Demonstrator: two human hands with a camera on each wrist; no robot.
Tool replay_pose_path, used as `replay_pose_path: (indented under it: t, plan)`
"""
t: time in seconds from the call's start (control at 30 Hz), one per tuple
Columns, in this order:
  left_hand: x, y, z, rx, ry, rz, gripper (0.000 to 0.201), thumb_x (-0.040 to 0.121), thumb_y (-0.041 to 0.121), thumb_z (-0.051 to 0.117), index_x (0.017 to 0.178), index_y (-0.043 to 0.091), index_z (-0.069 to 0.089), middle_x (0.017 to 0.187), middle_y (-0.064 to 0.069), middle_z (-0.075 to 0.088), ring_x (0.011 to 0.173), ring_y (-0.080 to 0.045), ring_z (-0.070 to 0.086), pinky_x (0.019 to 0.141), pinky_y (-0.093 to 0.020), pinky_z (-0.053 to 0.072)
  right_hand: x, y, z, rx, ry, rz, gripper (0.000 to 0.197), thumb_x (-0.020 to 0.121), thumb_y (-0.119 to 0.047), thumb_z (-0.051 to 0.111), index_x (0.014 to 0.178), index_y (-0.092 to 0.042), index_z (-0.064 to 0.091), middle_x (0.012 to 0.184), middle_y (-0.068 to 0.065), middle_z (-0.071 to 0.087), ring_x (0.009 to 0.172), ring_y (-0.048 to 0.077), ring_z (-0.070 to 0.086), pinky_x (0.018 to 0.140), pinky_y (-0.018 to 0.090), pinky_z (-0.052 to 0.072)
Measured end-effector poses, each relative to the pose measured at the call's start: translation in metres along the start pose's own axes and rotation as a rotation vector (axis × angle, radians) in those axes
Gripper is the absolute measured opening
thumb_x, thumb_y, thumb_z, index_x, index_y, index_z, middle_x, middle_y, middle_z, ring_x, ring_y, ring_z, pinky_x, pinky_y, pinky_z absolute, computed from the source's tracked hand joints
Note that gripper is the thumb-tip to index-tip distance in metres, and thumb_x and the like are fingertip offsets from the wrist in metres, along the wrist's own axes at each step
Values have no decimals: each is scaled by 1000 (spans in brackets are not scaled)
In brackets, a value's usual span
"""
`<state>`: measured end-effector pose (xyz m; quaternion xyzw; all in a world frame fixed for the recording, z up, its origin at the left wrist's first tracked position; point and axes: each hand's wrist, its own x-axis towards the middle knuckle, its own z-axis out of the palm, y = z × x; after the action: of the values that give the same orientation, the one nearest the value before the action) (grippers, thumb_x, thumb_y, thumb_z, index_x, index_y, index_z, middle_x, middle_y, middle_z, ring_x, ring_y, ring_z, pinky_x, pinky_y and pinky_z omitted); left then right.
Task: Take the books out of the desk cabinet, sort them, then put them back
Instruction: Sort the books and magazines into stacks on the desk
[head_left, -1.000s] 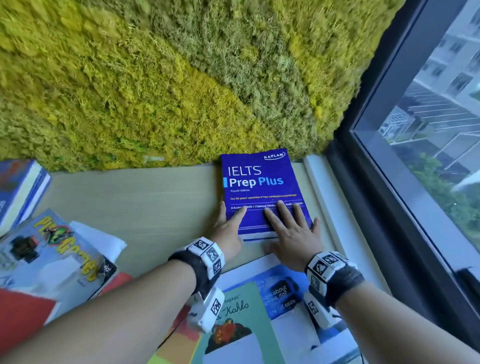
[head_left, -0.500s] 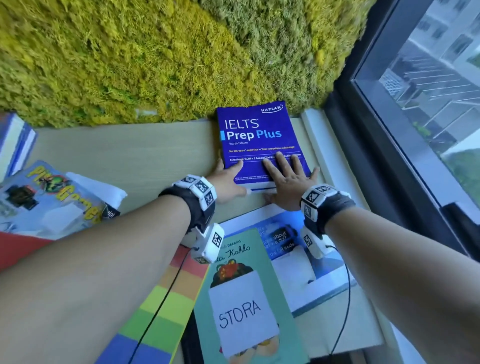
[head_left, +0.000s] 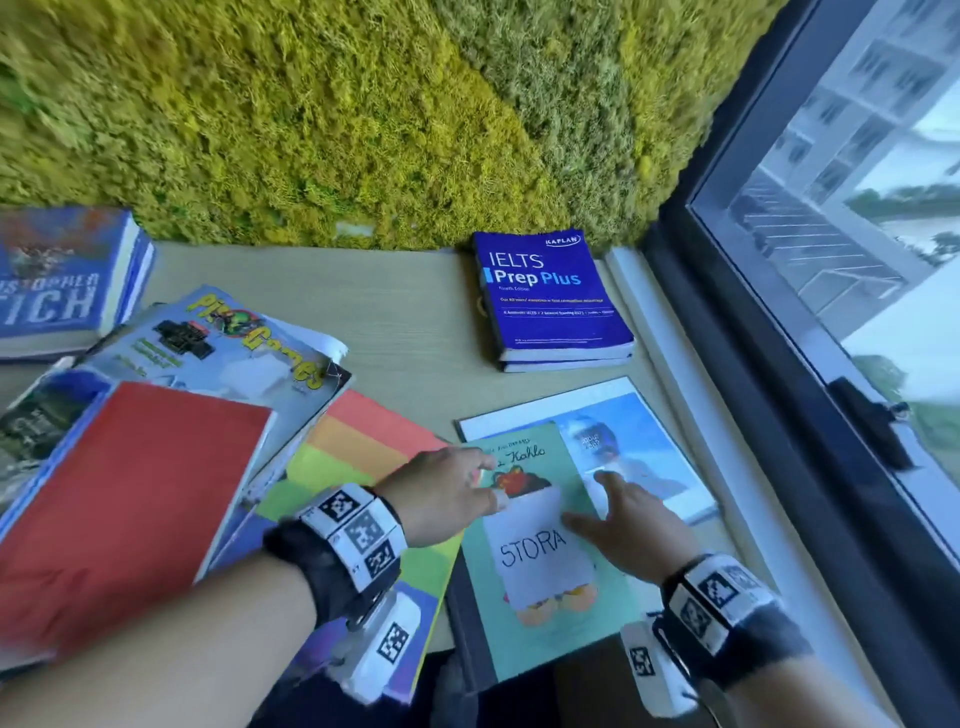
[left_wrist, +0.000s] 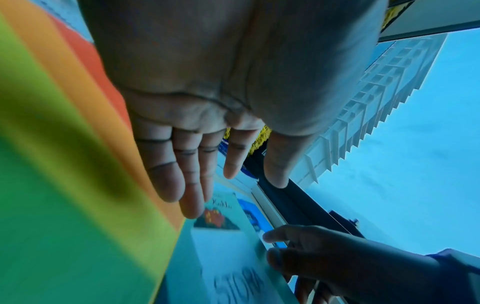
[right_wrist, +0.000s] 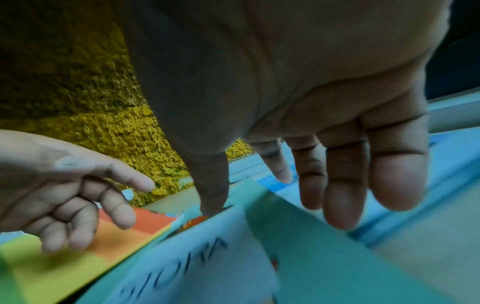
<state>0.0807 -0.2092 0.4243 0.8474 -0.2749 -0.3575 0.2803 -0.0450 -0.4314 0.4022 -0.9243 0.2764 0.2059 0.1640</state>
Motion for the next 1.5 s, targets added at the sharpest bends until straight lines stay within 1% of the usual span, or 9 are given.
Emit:
replay_pose_path:
  t: [0.23, 0.37, 0.47, 0.63, 0.77, 0.97, 1.27, 1.4, 1.5]
  plan:
    - [-50, -29, 49, 57, -52, 118, 61, 95, 45, 63, 150, 28, 45, 153, 1, 44, 137, -17, 46, 112, -24, 34, -43, -13, 44, 82, 37, 186, 97, 73, -72, 72, 150, -29, 29, 139, 13, 49, 124, 32, 59, 99, 38, 46]
    - [-69, -33, 56, 47, -92, 210, 53, 97, 41, 61, 147, 29, 48, 155, 5, 41, 141, -12, 40, 113, -22, 28, -49, -3, 55, 355, 116, 246, 60, 78, -49, 80, 121, -18, 53, 107, 6, 70, 98, 26, 67, 84, 30, 50]
    - [-81, -40, 53, -45, -85, 223, 53, 98, 42, 60, 147, 31, 48, 153, 4, 45, 138, -15, 45, 111, -26, 35, -64, 12, 45, 719, 163, 183, 32, 76, -34, 78, 98, -15, 66, 88, 7, 78, 80, 31, 75, 80, 53, 62]
    - [-80, -44, 46, -305, -55, 167, 83, 76, 52, 59, 152, 27, 40, 141, -1, 58, 120, -19, 61, 99, -30, 49, -114, 8, -22, 1112, 229, 16, 14, 101, -4, 56, 114, -1, 59, 104, 27, 74, 85, 47, 72, 80, 70, 56]
    - [-64, -29, 36, -619, -72, 126, 111, 64, 62, 65, 159, 23, 25, 131, -5, 63, 105, -19, 70, 95, -38, 52, -112, -8, -64, 1337, 274, -126, 17, 103, -4, 49, 115, -10, 61, 107, 18, 74, 79, 30, 74, 65, 50, 63]
    - [-40, -21, -9, -801, 202, 128, 20, 90, 8, 63, 110, 12, 61, 76, -10, 63, 58, -24, 57, 63, -38, 49, -43, -60, -76, 1398, 129, -157, 40, 97, 5, 46, 130, -12, 61, 109, 15, 73, 79, 30, 68, 70, 39, 56]
    - [11, -33, -85, -1048, 505, -163, 27, 104, -5, 43, 110, 16, 60, 89, -13, 55, 42, -11, 56, 41, -22, 47, 95, -138, -89, 1161, -96, -116, 39, 98, -6, 58, 131, -25, 53, 108, 6, 69, 85, 24, 67, 61, 36, 59]
    - [20, -15, -115, -1253, 634, -165, 61, 103, -11, 41, 158, 12, 28, 94, -13, 54, 71, -23, 63, 72, -35, 59, 141, -160, -95, 1205, -169, -112, 28, 100, -5, 54, 124, -20, 54, 107, 7, 66, 86, 24, 65, 52, 32, 57]
    - [19, -8, -123, -1274, 685, -171, 67, 103, -5, 48, 160, 8, 16, 110, -13, 56, 104, -34, 61, 105, -48, 48, 165, -172, -94, 1082, -196, -138, 10, 100, -23, 60, 106, -16, 56, 98, 13, 63, 80, 29, 65, 59, 34, 55]
